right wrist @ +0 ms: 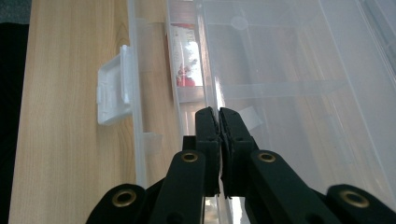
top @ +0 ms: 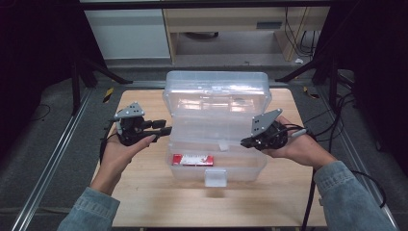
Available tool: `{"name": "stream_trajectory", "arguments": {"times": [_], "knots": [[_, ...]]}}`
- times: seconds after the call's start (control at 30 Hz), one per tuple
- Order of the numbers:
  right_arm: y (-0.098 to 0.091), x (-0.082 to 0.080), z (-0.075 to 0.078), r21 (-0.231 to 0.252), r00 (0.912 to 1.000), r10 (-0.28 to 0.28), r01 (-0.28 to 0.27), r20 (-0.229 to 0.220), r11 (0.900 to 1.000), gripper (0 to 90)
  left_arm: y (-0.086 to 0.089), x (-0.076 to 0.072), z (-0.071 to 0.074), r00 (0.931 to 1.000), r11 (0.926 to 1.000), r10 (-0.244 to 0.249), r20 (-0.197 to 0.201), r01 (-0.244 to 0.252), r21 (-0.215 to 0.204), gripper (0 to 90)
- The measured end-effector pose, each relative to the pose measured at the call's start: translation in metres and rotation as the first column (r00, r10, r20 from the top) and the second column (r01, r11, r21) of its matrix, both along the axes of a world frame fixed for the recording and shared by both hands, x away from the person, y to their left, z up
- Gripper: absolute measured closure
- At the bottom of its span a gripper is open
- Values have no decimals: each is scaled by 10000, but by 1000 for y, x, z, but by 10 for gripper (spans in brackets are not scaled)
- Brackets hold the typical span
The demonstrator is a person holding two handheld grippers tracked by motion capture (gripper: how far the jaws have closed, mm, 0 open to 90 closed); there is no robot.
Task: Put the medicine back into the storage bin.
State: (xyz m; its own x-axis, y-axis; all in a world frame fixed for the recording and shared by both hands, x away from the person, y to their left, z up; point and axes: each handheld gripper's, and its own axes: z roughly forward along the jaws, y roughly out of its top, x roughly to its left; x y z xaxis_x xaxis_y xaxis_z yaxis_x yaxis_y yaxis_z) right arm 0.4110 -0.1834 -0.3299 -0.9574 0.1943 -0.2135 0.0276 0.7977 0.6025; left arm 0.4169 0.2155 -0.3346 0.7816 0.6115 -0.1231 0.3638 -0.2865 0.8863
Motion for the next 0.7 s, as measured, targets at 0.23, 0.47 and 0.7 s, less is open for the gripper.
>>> {"name": "stream_trajectory", "arguments": {"times": [0.23, 0.47, 0.7], "knots": [[0, -1, -2, -6, 10000, 71, -71, -25, 10000, 874, -2, 15, 10, 9998, 9989, 143, -141, -149, -455, 606], [0, -3, -5, 33, 9998, 108, -107, -142, 9999, 873, -6, 26, 11, 9995, 9979, 263, -196, -274, -592, 618], [0, -5, -8, 31, 9997, 116, -115, -229, 9999, 869, -7, 28, 7, 9989, 9964, 389, -272, -408, -745, 620]]}}
